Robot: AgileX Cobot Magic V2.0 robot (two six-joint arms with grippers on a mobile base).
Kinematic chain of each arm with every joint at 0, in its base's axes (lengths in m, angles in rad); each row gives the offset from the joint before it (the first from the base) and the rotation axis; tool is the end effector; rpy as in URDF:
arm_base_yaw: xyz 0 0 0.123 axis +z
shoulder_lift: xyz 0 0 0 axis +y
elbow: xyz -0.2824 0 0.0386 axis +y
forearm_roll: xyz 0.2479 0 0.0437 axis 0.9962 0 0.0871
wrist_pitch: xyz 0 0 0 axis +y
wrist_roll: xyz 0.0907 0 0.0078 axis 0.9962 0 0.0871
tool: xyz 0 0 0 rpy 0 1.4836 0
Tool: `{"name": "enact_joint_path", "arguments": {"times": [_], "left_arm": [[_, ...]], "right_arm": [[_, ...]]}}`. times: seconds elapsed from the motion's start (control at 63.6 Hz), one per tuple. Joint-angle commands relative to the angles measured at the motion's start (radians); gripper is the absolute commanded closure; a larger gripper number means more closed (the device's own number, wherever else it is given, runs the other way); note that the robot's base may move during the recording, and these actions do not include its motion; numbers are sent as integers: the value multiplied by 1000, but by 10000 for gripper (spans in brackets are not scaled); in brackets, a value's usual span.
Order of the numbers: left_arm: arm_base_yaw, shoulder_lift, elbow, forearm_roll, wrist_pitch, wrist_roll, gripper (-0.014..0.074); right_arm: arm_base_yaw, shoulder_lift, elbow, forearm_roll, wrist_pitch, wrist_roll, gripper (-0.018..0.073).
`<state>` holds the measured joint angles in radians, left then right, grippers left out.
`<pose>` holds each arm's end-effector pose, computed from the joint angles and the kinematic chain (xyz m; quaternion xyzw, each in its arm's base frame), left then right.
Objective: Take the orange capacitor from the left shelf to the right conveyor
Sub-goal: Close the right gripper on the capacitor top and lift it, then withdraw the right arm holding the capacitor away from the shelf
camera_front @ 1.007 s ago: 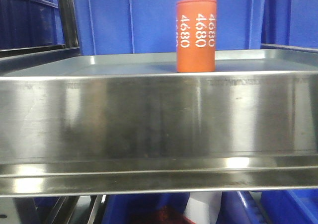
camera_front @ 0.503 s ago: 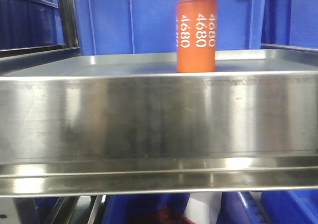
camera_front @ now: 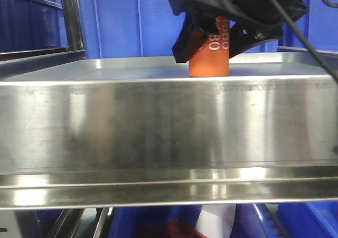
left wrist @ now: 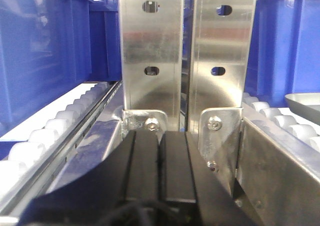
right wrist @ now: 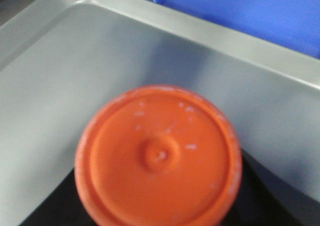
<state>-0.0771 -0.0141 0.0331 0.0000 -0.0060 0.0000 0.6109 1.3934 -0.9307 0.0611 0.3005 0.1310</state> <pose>0.0564 -0.0044 0.2032 0.0262 0.6799 -0.0282 0.7323 0.2452 0.1737 0.2792 -0.1924 0.8807 0.1761 0.3955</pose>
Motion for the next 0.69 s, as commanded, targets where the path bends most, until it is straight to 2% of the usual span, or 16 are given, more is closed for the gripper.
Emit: {"name": "enact_joint_path", "arguments": {"times": [0.0,0.079,0.283,0.676], "left_arm": [[-2,10,-8,-5,-84,0,701],[-2,10,-8,-5,-84,0,701],[-2,10,-8,-5,-84,0,701],[-2,10,-8,-5,-84,0,701]], "right_arm": [[-6,-45,-34,1,-29,-1,466],[0,-77,-33,-2,7,-2,521],[3,-266,28,-9,50,-2,505],[0,-821,284,-61,99,-9,505]]}}
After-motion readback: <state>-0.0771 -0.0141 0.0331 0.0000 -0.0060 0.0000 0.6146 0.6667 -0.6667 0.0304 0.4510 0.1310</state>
